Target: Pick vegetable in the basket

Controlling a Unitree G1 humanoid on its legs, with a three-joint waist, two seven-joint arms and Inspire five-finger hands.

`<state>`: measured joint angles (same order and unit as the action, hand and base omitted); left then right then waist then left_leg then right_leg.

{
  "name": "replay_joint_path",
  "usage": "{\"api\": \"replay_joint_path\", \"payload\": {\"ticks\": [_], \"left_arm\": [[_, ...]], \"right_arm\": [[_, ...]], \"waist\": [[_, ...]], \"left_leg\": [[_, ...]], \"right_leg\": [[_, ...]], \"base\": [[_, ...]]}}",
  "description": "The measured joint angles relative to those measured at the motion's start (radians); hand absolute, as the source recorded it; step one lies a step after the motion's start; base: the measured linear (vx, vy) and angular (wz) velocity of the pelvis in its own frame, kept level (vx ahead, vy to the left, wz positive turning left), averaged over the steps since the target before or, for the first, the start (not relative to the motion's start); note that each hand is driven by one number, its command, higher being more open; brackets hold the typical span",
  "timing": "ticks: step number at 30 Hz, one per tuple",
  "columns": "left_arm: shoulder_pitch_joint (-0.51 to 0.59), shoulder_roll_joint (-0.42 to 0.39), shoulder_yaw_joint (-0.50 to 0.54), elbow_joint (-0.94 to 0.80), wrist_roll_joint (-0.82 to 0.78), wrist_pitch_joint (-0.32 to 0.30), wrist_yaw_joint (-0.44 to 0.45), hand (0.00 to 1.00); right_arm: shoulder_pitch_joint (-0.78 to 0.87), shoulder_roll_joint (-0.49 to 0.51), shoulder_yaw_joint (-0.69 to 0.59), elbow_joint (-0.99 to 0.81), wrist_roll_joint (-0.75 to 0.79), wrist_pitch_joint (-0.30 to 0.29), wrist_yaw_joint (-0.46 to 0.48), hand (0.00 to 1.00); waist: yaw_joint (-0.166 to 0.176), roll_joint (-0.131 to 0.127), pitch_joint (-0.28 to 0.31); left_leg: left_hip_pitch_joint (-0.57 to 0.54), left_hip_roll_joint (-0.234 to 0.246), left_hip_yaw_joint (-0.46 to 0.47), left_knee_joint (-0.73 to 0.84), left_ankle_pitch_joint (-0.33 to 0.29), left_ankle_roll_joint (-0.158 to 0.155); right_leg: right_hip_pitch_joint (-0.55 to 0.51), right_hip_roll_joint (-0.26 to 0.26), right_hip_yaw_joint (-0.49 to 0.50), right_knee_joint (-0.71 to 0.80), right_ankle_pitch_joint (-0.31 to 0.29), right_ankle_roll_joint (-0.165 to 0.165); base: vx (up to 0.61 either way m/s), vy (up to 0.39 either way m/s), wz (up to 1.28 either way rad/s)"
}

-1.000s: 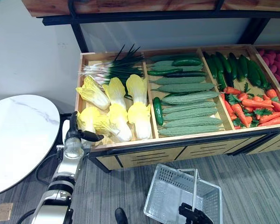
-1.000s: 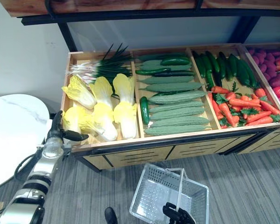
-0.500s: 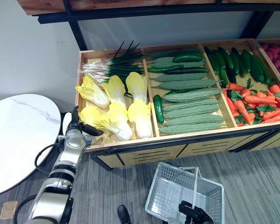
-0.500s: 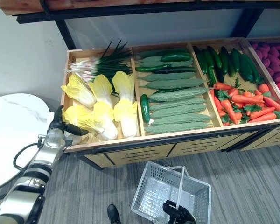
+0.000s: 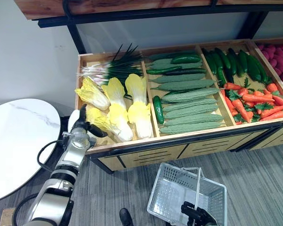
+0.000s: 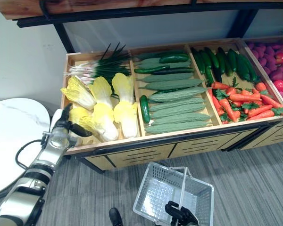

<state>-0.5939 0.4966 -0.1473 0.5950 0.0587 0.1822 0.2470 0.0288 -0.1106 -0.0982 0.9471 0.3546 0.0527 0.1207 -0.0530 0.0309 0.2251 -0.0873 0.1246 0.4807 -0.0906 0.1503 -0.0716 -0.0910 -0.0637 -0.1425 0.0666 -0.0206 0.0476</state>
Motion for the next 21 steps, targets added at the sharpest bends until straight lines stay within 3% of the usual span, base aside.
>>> {"api": "replay_joint_path", "payload": {"ticks": [8, 21], "left_arm": [[0.0, -0.067, -0.042, -0.102, 0.063, 0.0, 0.001, 1.0], [0.021, -0.076, -0.039, -0.095, 0.058, 0.037, 0.06, 1.0]], "right_arm": [[-0.007, -0.015, -0.02, 0.007, -0.001, 0.003, 0.0, 0.0], [-0.007, -0.016, -0.021, 0.009, 0.0, 0.008, 0.0, 0.0]], "waist": [[-0.021, 0.035, -0.003], [-0.027, 0.037, -0.002]], "left_leg": [[0.004, -0.003, 0.002, 0.0, 0.0, 0.0], [0.005, -0.004, -0.01, 0.0, 0.0, 0.0]], "right_leg": [[0.012, -0.002, 0.008, -0.021, 0.014, 0.006], [0.025, -0.001, -0.004, -0.036, 0.016, 0.006]], "base": [[-0.01, 0.004, -0.03], [-0.01, -0.002, 0.01]]}}
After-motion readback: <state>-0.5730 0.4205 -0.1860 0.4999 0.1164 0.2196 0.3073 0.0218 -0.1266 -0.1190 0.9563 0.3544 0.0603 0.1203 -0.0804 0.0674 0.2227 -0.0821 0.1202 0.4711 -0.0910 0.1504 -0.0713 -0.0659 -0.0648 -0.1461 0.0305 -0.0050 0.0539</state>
